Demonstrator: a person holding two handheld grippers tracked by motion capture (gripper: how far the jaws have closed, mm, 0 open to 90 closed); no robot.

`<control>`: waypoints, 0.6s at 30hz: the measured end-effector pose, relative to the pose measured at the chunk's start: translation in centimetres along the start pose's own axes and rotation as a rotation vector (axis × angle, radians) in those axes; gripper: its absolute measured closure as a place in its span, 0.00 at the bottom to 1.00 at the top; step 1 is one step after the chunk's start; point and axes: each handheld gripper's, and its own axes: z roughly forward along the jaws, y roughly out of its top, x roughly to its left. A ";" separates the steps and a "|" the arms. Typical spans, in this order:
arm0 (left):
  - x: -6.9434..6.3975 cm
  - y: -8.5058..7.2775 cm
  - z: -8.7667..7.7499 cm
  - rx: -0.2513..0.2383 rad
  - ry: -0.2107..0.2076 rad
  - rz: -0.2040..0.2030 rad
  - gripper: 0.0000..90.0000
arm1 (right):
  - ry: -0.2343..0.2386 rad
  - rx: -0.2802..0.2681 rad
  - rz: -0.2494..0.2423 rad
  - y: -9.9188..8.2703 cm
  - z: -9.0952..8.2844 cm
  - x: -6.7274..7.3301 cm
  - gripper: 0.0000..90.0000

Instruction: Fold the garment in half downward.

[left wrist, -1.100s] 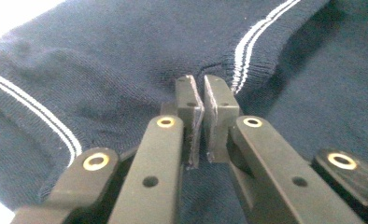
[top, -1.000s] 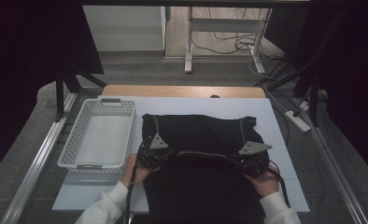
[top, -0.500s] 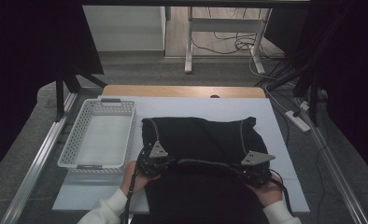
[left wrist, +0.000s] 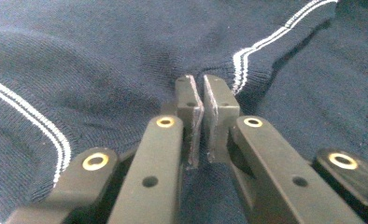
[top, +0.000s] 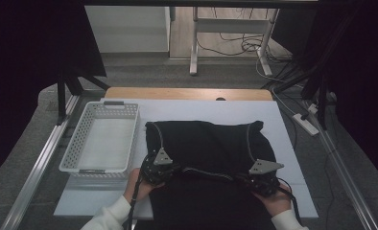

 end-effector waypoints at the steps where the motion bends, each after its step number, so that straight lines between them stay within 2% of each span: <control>1: 0.0 0.0 0.0 0.003 0.000 0.002 0.93 | -0.002 -0.005 -0.002 0.1 0.1 0.1 0.80; 2: 0.0 0.0 0.1 0.005 -0.002 0.002 0.93 | -0.004 -0.006 0.002 0.3 0.2 0.1 0.76; 4: 0.0 0.0 0.2 0.007 -0.003 0.002 0.93 | -0.008 -0.007 0.017 0.6 0.5 0.0 0.59; 6: 0.0 -0.1 0.3 0.010 -0.003 0.004 0.93 | -0.012 0.004 0.037 0.9 1.0 -0.4 0.52; 8: 0.0 -0.1 0.3 0.012 -0.004 0.005 0.93 | -0.043 0.001 0.036 1.3 1.4 -0.8 0.49; 9: 0.1 -0.1 0.3 0.012 -0.004 0.004 0.93 | -0.046 0.005 0.047 1.5 1.5 -1.2 0.47; 11: 0.1 -0.1 0.3 0.011 -0.004 0.001 0.93 | -0.091 0.007 0.070 1.6 1.4 -2.0 0.45; 13: 0.1 -0.1 0.3 0.015 -0.006 0.004 0.93 | -0.098 -0.005 0.115 1.4 1.0 -3.0 0.45; 18: 0.1 -0.2 0.5 0.018 -0.007 0.005 0.93 | -0.214 0.038 0.209 0.3 0.1 -4.8 0.48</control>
